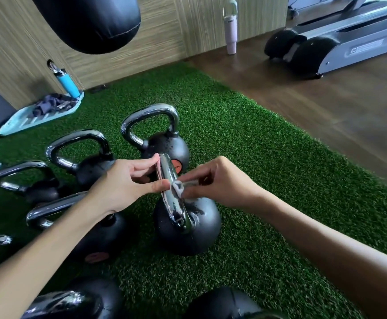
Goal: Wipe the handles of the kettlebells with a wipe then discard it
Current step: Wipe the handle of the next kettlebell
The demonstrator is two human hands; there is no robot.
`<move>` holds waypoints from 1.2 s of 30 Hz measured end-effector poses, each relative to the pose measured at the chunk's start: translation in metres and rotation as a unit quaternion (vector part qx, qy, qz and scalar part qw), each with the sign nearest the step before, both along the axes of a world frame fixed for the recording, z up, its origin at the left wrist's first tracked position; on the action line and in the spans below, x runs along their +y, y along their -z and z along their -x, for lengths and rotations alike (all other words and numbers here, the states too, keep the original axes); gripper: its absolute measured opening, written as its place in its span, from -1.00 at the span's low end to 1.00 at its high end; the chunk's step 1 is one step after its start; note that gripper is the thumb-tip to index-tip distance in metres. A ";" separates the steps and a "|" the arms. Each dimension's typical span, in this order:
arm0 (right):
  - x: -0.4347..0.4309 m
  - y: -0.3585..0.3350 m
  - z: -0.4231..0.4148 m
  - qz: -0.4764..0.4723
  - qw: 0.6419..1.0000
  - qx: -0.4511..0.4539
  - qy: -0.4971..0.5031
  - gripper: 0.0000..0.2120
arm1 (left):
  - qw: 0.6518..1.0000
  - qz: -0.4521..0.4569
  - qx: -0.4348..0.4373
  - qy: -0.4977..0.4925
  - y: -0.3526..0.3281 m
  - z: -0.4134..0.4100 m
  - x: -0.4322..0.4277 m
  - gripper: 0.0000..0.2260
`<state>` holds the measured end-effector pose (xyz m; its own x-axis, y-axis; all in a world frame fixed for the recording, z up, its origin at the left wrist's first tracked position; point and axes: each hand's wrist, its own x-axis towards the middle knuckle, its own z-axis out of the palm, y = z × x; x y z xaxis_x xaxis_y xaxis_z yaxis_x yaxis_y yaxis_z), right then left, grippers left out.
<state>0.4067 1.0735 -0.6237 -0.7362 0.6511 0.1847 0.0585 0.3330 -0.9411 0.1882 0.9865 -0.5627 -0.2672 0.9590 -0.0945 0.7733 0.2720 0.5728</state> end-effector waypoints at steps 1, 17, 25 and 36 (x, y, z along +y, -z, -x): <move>-0.001 -0.001 -0.001 -0.004 1.000 -0.001 -0.009 -0.76 | 1.000 -0.001 0.006 -0.002 0.001 -0.001 0.000 -0.15; -0.030 0.028 -0.021 -0.079 0.989 -0.124 -0.013 -0.85 | 1.000 -0.005 -0.021 -0.021 0.001 -0.006 -0.008 -0.09; -0.018 0.021 -0.015 -0.025 0.995 -0.066 0.076 -0.75 | 0.999 0.021 -0.036 -0.018 -0.003 -0.032 -0.006 -0.02; -0.007 0.036 -0.002 -0.029 0.989 -0.105 0.097 -0.77 | 0.996 -0.036 0.023 -0.079 0.014 -0.029 -0.019 -0.09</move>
<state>0.4085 1.0664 -0.6598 -0.6246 0.7765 0.0830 0.3184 0.3502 -0.8809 0.2173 0.9670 -0.5764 -0.4182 0.9083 -0.0114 0.7500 0.3524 0.5598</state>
